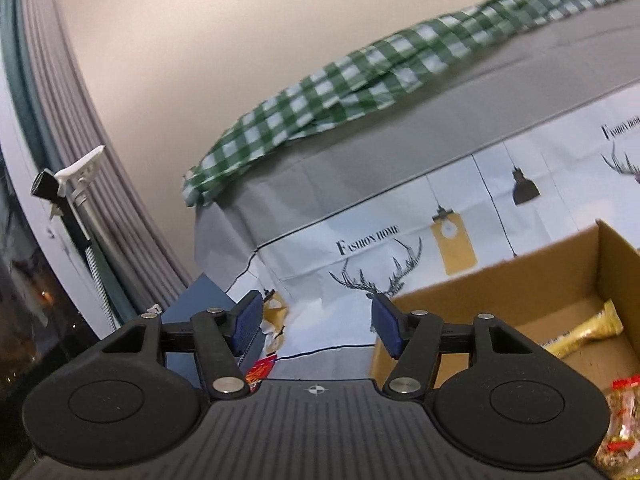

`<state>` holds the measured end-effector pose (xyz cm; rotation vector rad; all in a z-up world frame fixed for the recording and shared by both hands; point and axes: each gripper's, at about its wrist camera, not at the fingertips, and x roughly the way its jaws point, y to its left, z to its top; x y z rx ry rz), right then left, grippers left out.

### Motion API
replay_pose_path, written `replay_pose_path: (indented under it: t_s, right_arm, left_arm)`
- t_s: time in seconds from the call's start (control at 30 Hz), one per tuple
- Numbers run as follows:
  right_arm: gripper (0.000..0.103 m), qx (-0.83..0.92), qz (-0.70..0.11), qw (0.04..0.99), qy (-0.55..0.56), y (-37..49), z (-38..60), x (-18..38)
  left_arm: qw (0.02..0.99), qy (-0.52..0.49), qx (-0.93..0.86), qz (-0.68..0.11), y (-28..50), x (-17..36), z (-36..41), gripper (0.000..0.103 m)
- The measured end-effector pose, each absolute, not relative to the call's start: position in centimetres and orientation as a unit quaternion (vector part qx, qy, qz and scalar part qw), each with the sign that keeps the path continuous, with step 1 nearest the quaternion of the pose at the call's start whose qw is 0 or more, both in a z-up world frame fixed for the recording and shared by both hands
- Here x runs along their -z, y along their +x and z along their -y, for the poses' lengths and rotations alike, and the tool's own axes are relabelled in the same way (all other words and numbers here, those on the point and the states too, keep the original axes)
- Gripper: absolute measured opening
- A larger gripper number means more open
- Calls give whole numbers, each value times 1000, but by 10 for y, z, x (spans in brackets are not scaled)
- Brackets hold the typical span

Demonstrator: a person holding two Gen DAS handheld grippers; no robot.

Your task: Organize snacks

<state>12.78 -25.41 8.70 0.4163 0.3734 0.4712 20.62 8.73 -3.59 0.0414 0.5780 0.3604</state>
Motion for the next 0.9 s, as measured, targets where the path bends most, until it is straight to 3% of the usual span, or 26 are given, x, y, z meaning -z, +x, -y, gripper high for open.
replay_pose_path:
  t_s: [0.27, 0.33, 0.4, 0.47, 0.9]
  right_arm:
    - [64, -229, -191, 931, 209, 131, 257, -85]
    - [65, -229, -194, 931, 210, 133, 257, -85]
    - [65, -230, -194, 930, 210, 134, 256, -85]
    - [65, -230, -198, 930, 209, 135, 254, -84]
    - [65, -238, -194, 931, 198, 132, 246, -89]
  left_arm:
    - [914, 49, -216, -340, 286, 54, -113, 50]
    - [905, 53, -219, -361, 292, 60, -119, 45]
    - [907, 53, -204, -364, 287, 60, -120, 21]
    - [908, 55, -190, -368, 279, 58, -120, 14]
    - [911, 19, -66, -407, 179, 45, -80, 9]
